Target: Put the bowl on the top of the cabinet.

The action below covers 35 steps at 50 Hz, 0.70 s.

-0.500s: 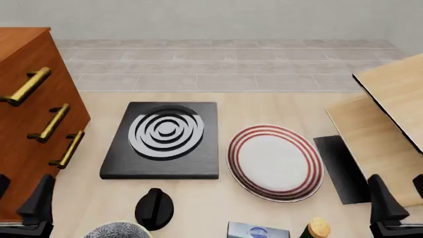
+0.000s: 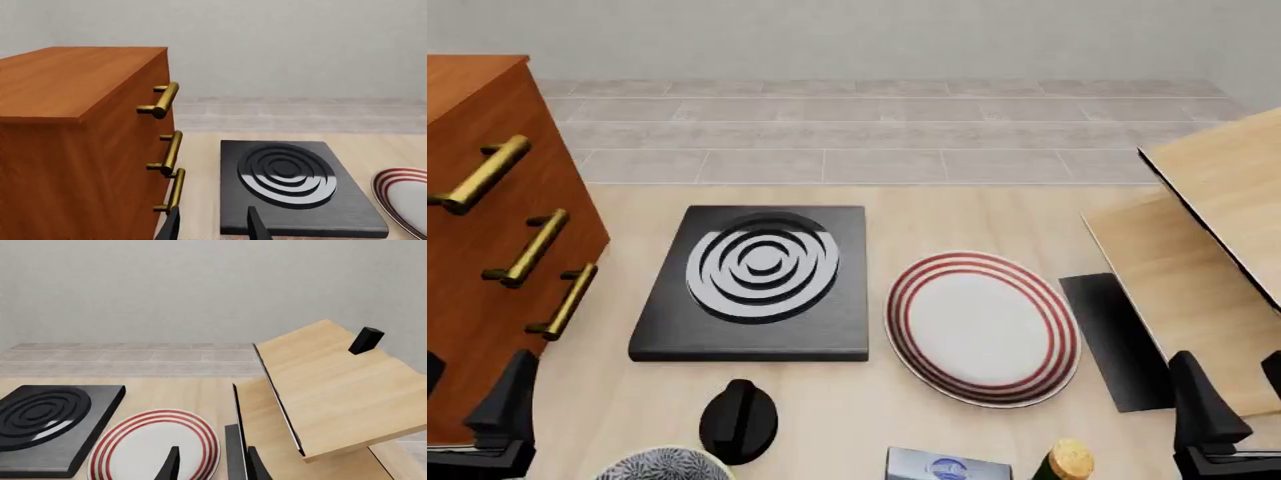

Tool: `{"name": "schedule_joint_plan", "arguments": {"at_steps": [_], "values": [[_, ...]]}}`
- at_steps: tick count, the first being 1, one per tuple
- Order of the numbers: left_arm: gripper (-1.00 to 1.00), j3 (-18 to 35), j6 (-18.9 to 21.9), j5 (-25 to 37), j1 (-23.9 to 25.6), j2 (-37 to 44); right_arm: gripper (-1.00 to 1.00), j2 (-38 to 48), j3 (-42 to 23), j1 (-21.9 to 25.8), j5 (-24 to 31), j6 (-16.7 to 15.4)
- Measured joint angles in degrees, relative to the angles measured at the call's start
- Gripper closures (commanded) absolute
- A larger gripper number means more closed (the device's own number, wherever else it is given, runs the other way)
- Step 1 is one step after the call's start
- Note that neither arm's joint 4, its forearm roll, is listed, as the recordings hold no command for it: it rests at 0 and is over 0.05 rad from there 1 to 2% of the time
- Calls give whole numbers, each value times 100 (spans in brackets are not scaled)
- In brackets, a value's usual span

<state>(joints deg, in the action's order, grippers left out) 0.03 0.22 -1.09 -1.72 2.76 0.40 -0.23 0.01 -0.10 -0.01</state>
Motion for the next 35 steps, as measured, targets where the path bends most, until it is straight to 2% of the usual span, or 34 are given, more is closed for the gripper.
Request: {"name": "schedule_joint_plan", "arguments": {"at_steps": [12, 35], "values": [[-100, 243, 151, 356, 45, -94, -100, 2, -1, 0, 0, 0], [-100, 1100, 665, 1980, 272, -257, -100, 2, -1, 0, -1, 0]]}}
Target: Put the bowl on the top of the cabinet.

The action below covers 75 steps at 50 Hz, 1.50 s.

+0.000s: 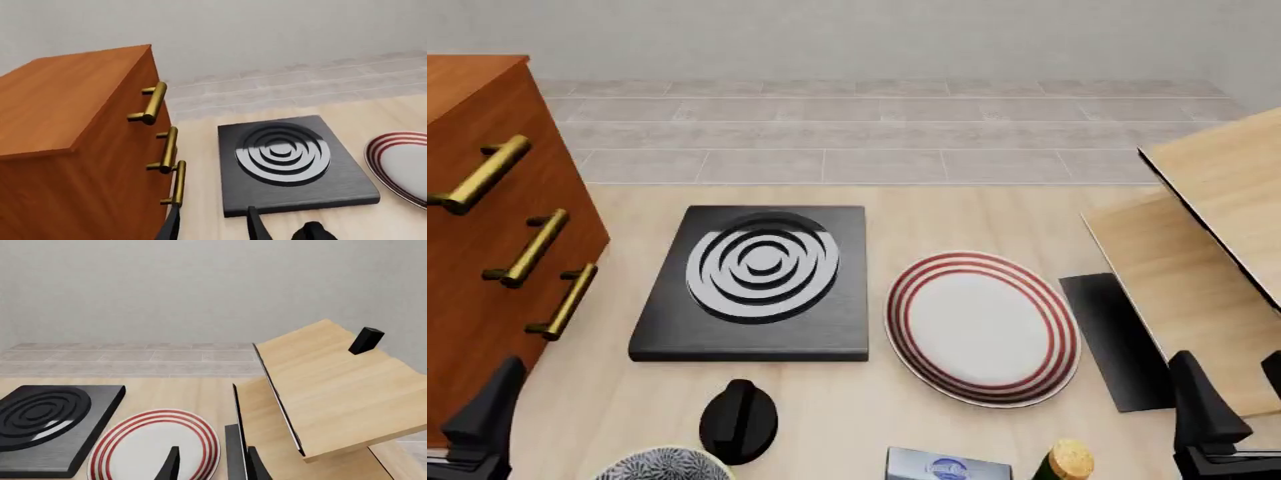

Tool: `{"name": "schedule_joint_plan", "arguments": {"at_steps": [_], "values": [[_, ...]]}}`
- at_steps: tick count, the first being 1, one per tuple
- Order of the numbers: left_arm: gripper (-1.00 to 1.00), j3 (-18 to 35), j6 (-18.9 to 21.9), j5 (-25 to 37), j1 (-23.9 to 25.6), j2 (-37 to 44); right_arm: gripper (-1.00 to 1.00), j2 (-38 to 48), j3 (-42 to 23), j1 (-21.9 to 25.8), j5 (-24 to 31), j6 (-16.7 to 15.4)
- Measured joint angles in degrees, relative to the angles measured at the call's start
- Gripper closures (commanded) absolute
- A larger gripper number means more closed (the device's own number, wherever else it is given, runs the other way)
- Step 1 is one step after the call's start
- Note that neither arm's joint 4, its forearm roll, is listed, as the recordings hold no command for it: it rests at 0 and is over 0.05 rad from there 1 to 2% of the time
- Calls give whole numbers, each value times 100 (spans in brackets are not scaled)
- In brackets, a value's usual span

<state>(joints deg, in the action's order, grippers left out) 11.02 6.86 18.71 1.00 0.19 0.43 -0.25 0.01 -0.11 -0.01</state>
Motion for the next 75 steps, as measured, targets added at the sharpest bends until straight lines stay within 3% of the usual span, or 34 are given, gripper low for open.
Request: {"name": "schedule_joint_plan", "arguments": {"at_steps": [16, 31, 53, 75], "values": [[-100, 335, 387, 1176, 380, -14, -100, 0, 0, 0, 0, 0], [-100, 444, 473, 1935, 619, -5, -100, 0, 0, 0, 0, 0], [-100, 438, 454, 2584, 989, 63, -100, 0, 0, 0, 0, 0], [-100, 651, 260, 3075, 1675, 672, -100, 0, 0, 0, 0, 0]]}}
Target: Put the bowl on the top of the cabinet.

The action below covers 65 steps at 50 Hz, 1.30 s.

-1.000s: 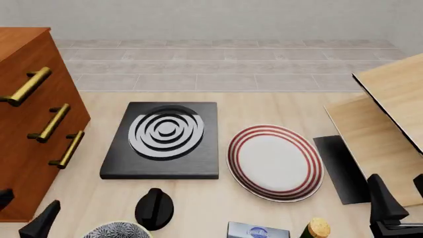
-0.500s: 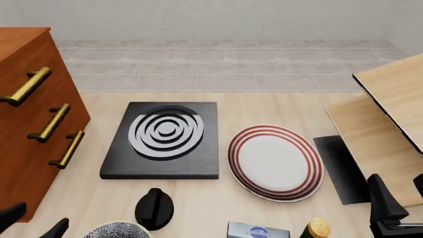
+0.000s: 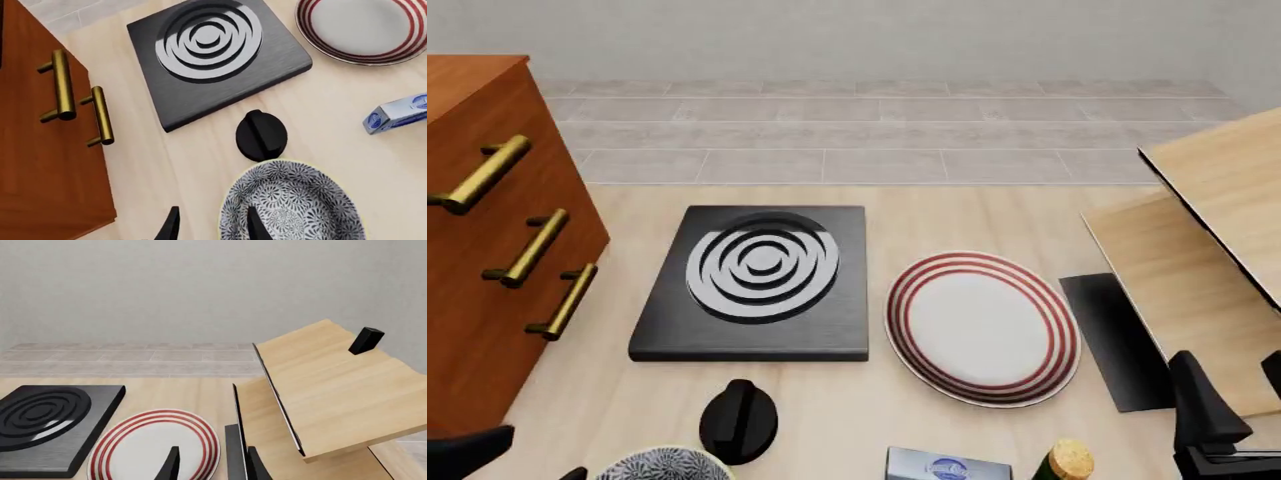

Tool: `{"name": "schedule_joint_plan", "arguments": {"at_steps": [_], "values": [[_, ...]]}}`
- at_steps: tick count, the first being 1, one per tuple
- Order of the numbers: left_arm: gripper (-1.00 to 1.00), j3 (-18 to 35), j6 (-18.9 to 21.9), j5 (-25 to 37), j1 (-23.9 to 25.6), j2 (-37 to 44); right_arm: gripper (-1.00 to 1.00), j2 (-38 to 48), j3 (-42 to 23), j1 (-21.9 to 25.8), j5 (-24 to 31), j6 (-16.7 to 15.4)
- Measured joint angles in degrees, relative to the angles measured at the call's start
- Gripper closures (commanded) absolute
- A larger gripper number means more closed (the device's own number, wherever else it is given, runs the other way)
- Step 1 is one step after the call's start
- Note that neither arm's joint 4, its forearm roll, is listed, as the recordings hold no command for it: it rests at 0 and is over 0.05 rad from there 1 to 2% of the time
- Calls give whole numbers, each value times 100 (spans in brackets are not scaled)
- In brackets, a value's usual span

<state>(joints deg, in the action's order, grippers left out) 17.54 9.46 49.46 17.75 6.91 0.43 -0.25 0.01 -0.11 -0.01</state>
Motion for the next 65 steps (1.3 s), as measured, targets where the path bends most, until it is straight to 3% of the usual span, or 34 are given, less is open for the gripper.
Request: {"name": "schedule_joint_plan", "arguments": {"at_steps": [22, 41, 65], "values": [[-100, -71, -83, 8, 481, 513, -100, 0, 0, 0, 0, 0], [-100, -624, 7, -730, 427, 1043, -100, 0, 0, 0, 0, 0], [-100, -945, 207, -1320, 185, 1563, -100, 0, 0, 0, 0, 0]]}}
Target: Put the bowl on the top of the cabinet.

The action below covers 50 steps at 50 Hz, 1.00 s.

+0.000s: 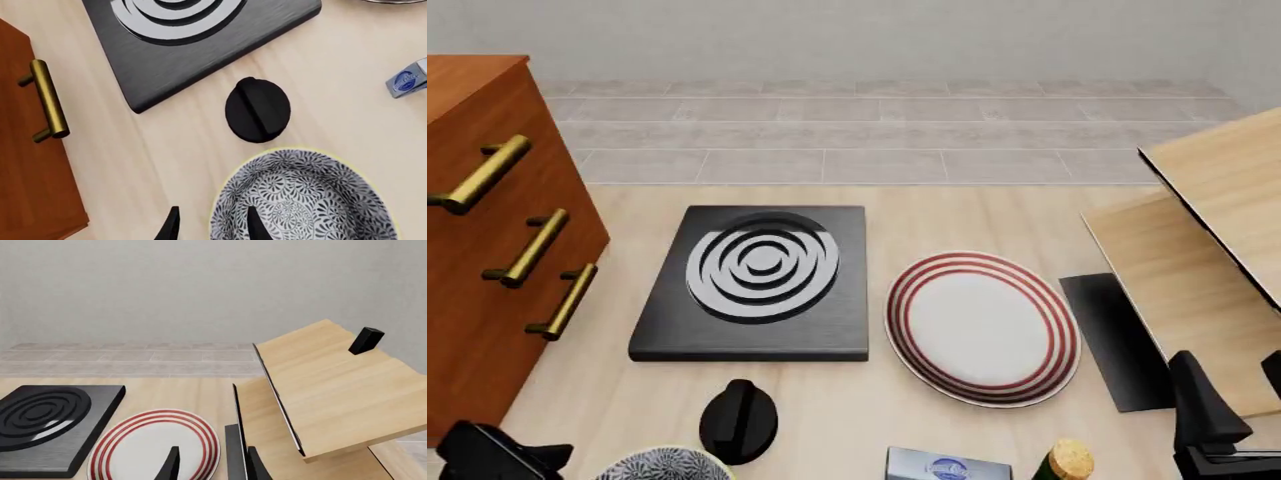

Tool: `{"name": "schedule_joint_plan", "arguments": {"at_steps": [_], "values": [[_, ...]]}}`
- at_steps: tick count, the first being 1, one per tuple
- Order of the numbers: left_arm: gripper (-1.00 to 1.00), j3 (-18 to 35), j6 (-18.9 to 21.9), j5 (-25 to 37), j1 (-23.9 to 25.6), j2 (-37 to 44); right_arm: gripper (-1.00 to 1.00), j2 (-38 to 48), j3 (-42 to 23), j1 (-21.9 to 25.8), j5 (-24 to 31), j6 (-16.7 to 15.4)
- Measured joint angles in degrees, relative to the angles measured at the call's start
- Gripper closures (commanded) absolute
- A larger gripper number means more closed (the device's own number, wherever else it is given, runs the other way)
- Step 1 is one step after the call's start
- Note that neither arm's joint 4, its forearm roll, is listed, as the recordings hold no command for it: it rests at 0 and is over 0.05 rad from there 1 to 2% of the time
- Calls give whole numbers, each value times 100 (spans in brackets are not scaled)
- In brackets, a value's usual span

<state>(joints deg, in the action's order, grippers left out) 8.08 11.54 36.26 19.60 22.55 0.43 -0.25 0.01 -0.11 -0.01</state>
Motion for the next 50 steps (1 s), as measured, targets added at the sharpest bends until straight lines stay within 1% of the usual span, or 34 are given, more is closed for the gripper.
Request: {"name": "schedule_joint_plan", "arguments": {"at_steps": [11, 30, 50], "values": [[-100, -104, 93, -167, -54, 149, -100, 0, 0, 0, 0, 0], [-100, -310, 442, -529, -186, 355, -100, 0, 0, 0, 0, 0], [-100, -505, 697, -956, -250, 606, -100, 0, 0, 0, 0, 0]]}}
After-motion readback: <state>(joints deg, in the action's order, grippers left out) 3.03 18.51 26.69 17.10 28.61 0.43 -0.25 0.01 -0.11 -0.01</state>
